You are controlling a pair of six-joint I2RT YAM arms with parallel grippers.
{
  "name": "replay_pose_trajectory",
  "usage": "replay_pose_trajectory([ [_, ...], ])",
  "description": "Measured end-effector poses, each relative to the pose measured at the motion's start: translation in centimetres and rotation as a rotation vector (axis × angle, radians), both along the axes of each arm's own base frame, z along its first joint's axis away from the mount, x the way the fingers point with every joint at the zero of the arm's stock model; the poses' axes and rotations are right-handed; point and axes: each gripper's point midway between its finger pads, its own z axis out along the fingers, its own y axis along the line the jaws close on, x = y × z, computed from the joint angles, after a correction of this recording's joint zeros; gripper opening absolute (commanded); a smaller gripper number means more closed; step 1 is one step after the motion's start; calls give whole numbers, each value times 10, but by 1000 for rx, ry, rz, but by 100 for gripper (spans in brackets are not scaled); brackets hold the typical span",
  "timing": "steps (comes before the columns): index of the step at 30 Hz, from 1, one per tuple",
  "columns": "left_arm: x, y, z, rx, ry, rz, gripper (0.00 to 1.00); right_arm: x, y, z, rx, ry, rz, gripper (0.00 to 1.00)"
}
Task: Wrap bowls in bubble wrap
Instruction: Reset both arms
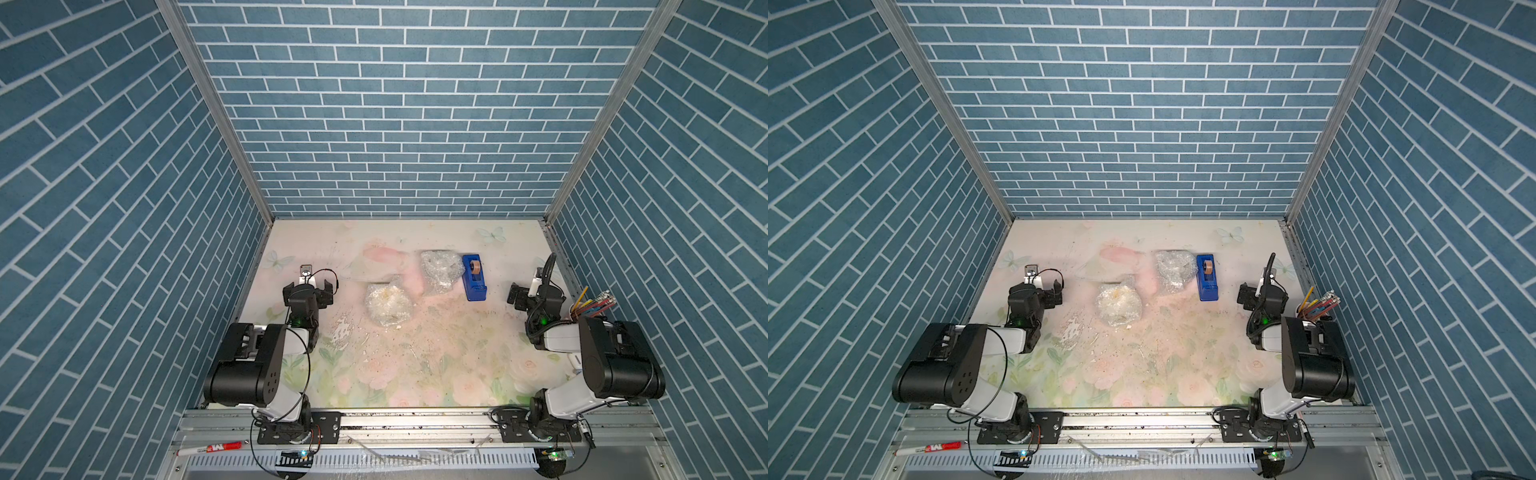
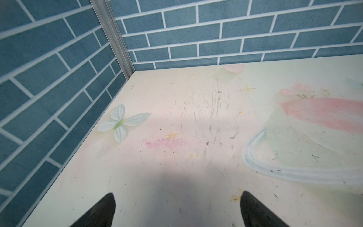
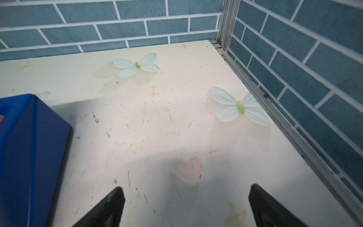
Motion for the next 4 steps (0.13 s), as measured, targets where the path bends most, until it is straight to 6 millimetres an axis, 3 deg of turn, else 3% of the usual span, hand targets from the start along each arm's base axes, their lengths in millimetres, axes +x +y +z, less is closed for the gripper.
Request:
replay_pose_trajectory([
  [4,0,0,0,2,1,-1,100,4,2,4,5,-9,12,99],
])
